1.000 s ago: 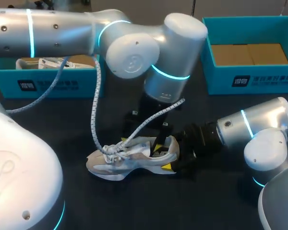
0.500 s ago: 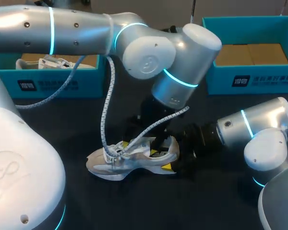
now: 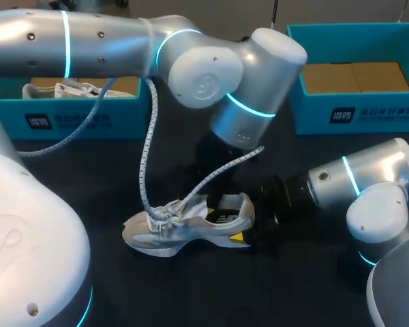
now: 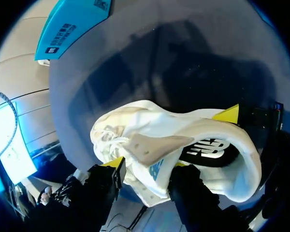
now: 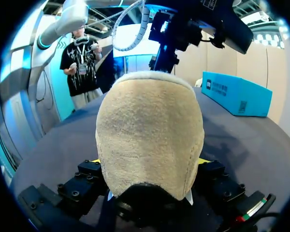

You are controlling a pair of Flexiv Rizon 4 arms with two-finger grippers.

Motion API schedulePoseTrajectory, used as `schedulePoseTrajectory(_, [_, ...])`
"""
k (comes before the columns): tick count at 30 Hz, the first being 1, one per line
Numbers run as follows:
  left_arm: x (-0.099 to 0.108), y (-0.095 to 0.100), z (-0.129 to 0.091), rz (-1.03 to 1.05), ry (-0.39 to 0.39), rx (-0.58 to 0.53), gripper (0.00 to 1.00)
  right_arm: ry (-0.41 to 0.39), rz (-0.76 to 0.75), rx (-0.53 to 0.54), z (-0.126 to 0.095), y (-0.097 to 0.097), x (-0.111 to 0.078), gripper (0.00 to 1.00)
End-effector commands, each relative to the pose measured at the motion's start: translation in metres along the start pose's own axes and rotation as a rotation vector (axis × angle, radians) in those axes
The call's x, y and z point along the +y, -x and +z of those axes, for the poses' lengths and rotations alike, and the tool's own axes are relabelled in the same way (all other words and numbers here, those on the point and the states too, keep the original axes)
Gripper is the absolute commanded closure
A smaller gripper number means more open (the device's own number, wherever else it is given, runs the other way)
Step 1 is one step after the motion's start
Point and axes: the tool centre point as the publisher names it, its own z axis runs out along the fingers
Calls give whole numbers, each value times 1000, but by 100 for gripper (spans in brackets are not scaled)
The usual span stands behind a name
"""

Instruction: Take the shoe out of the shoebox, open the shoe tongue, remove and reinsert the insole, then place the shoe into the shoebox

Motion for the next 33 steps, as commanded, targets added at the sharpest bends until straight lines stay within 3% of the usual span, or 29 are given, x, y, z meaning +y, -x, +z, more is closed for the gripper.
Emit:
schedulePoseTrajectory(1, [3, 11, -2, 3, -8, 25, 55, -7, 1, 0, 0, 0, 2, 100])
schedulePoseTrajectory(7, [6, 13, -8, 21, -17, 62, 64, -7, 1, 0, 0, 0, 2, 100])
schedulePoseTrajectory(11, [8, 16, -12, 26, -29, 90, 93, -7, 1, 0, 0, 0, 2, 100])
schedulePoseTrajectory(13, [8, 18, -13, 29, -33, 112, 100, -7, 1, 0, 0, 0, 2, 100])
schedulePoseTrajectory(21, [14, 37, -14, 38, -59, 233, 100, -7, 1, 0, 0, 0, 2, 100])
schedulePoseTrajectory(33, [24, 84, -5, 11, -105, 506, 100, -7, 1, 0, 0, 0, 2, 100])
